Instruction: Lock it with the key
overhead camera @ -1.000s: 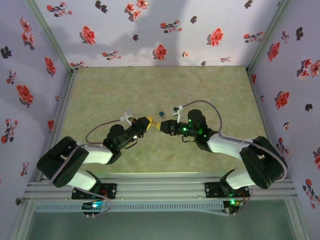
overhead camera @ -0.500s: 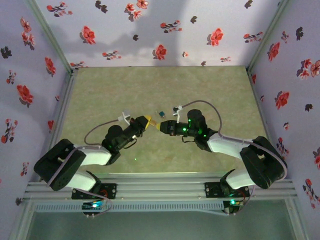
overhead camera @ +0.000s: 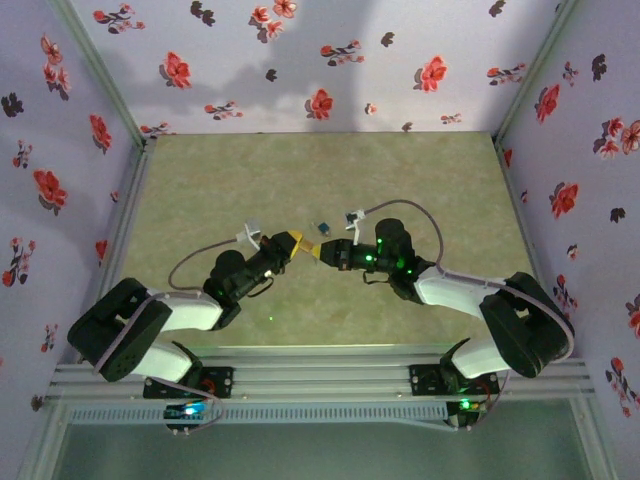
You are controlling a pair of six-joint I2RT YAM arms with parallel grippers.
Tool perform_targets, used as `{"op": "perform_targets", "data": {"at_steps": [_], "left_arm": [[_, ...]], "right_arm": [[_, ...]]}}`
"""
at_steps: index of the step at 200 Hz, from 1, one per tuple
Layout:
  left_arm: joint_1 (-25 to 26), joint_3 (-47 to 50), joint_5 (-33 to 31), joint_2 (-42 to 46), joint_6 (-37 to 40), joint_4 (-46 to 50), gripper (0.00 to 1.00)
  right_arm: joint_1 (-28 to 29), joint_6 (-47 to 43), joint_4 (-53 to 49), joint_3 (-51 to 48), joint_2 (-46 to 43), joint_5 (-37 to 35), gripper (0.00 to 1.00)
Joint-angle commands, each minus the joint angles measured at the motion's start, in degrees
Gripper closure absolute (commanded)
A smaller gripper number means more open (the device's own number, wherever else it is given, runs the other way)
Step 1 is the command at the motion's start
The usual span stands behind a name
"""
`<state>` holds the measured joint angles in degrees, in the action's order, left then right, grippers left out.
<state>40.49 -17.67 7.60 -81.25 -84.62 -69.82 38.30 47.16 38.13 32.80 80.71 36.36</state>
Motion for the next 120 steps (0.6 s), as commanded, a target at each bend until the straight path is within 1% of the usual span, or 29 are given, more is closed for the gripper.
{"op": "perform_targets", "data": {"at_steps": [1, 42, 80, 100, 120], "left_arm": [[-0.15, -0.88, 1.02, 0.77, -0.25, -2.96, 1.0], [-0.22, -0.26, 0.16, 1.42, 0.04, -3.02, 1.0], [-0.39, -0.19, -0.7, 2.5, 0.49, -2.87, 1.0], [-0.41, -0.33, -0.81, 2.37, 0.37, -2.86, 1.0], [-0.49, -0.36, -0.9, 2.33, 0.33, -2.87, 1.0]], "right_arm": [[0.28, 0.66, 2.09, -0.66, 0.29, -0.94, 0.85], [0.28, 0.66, 1.84, -0.45, 0.28, -0.87, 0.88], [0.28, 0.57, 1.42, -0.2, 0.41, -0.16, 0.88], [0.28, 0.57, 1.17, 0.07, 0.5, 0.29, 0.92], [0.29, 0.57, 0.85, 0.29, 0.67, 0.38, 0.93]]}}
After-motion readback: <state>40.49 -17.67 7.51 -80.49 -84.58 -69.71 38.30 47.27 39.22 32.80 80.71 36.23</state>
